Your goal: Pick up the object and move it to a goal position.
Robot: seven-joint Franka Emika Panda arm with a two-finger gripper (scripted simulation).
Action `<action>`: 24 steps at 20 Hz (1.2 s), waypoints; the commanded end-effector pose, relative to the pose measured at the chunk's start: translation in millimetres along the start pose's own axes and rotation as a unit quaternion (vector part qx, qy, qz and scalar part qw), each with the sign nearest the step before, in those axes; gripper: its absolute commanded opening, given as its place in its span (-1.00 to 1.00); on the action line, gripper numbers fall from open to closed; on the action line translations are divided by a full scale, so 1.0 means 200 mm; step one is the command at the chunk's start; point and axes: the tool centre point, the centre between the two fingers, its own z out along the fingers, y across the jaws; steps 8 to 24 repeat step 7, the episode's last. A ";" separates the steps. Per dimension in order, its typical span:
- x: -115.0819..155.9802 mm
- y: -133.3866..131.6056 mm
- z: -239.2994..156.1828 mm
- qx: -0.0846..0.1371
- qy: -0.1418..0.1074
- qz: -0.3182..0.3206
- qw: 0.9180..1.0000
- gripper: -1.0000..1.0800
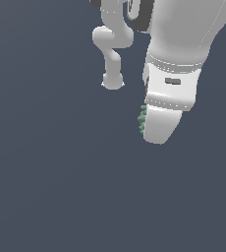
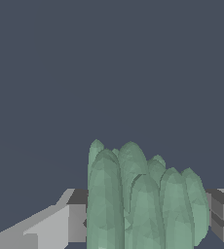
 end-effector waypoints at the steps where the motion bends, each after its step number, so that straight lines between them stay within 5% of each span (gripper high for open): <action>1: 0.01 0.01 -0.02 0.000 0.000 0.000 1.000 -1.00; 24: 0.02 0.02 -0.03 0.000 0.000 0.000 1.000 -1.00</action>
